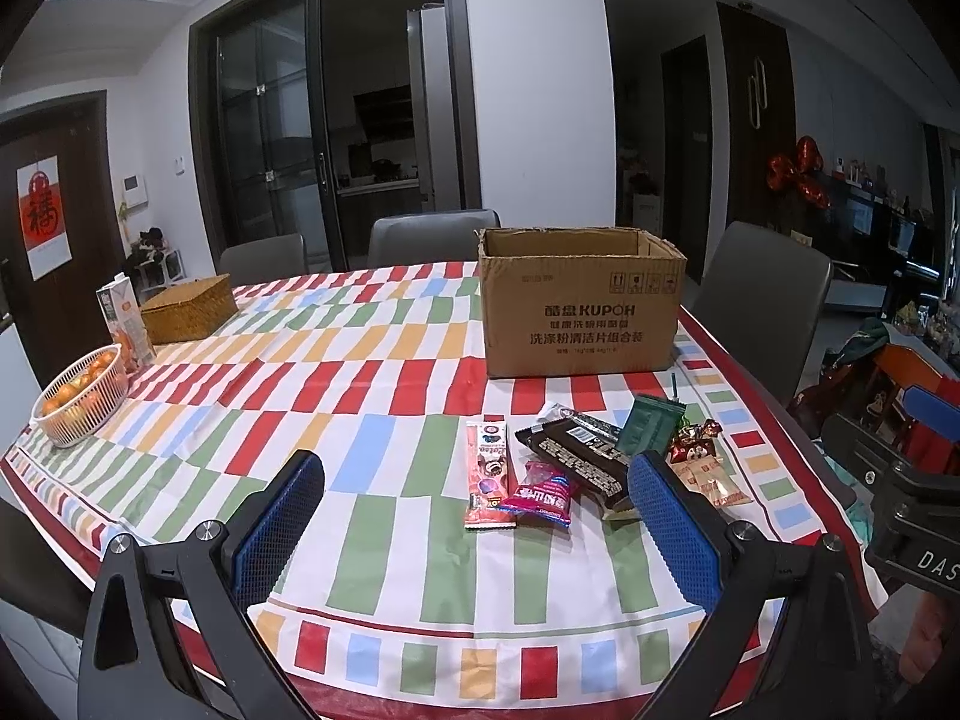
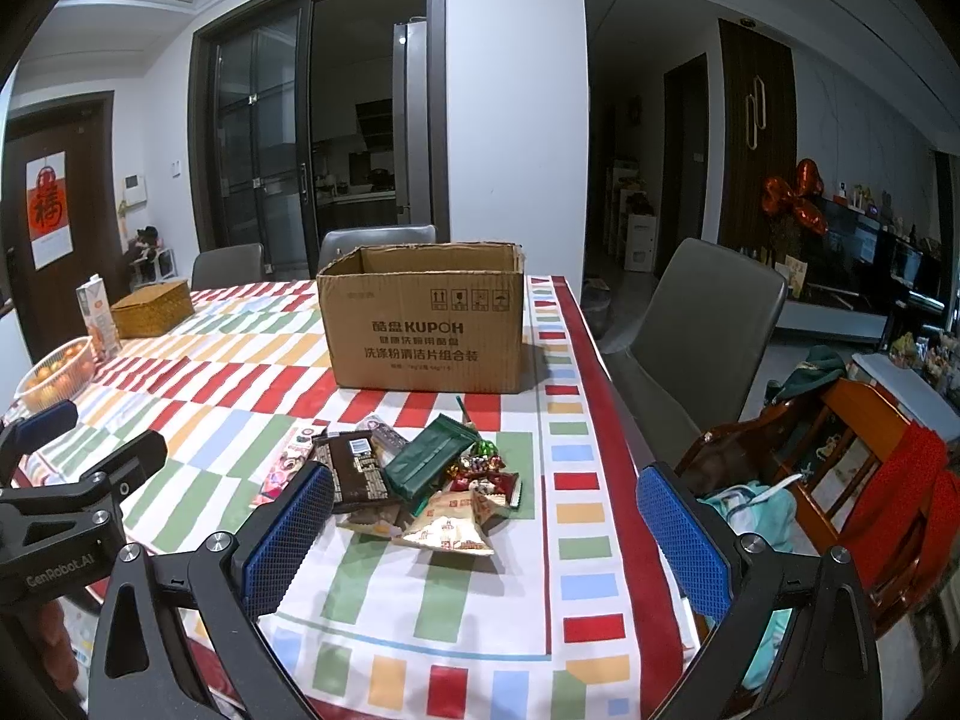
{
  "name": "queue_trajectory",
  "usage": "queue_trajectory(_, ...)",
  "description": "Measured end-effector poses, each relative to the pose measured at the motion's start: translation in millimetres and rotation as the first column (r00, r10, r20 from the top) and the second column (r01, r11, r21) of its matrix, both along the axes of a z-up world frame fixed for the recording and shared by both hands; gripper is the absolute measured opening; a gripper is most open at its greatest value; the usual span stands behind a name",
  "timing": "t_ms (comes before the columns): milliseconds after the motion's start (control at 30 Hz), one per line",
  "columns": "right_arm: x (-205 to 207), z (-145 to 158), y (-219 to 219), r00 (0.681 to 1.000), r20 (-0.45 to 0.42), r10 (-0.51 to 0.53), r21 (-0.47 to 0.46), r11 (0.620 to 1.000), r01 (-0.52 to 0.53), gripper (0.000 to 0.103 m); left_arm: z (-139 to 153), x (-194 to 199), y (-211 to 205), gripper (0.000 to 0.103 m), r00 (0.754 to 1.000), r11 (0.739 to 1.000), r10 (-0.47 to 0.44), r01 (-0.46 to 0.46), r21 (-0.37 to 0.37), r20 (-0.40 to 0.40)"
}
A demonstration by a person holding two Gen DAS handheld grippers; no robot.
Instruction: Organize snacks
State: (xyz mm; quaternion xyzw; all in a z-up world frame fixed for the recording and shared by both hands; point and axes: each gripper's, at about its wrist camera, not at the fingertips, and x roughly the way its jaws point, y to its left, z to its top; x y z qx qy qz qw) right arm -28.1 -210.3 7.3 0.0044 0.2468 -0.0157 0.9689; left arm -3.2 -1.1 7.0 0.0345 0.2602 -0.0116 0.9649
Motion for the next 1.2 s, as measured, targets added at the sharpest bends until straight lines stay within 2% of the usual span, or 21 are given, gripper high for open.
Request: queue_trajectory(1200, -0.2, 0.1, 0.8, 1.000, 0.003, 0.001, -0.004, 1.000, -0.001, 0.102, 2.1, -0.9, 1.3, 0.103, 1.000, 1.000, 0.002, -0.002, 0.007, 0.008)
